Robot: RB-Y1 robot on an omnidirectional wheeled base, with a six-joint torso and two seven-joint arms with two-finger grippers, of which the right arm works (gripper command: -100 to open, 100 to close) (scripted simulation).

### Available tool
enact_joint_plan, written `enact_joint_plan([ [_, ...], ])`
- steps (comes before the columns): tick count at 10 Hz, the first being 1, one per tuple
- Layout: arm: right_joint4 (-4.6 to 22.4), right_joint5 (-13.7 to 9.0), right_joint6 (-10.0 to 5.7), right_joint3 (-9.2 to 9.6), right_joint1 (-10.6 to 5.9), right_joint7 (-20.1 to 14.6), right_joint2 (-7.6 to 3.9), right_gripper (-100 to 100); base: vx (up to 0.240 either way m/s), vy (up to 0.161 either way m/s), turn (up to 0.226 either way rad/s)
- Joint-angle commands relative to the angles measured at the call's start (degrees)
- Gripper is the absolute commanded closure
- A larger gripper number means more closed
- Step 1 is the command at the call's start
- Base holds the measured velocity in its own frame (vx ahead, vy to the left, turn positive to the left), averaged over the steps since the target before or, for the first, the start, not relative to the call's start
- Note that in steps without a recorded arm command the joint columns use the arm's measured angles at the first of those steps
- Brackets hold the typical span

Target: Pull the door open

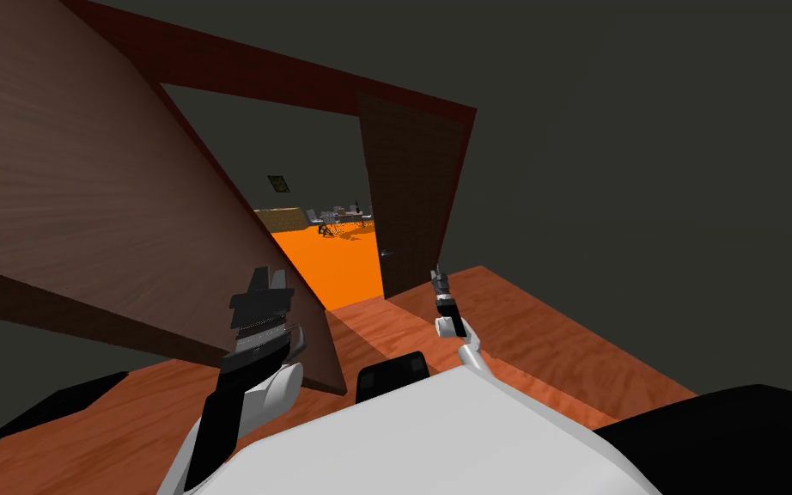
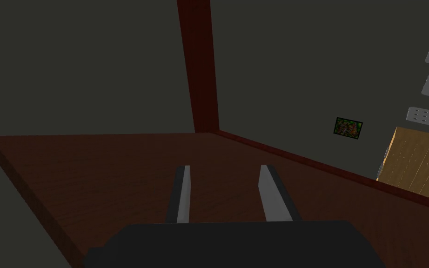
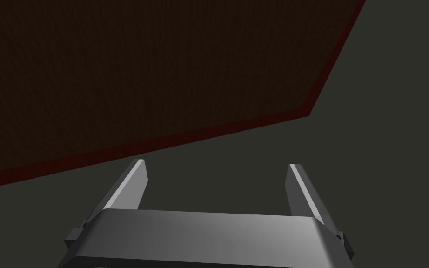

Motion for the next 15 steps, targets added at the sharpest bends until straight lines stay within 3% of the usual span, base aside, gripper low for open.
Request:
enact_joint_plan([
  [1,2.86,-0.3,-0.31,-0.27,-1.36,0.56,-0.07,-100,0.085,-0.002,0.07],
  [15,25.13,-2.72,-3.39,-2.08,-10.29,4.49,0.69,-100,0.103,-0.005,0.087],
])
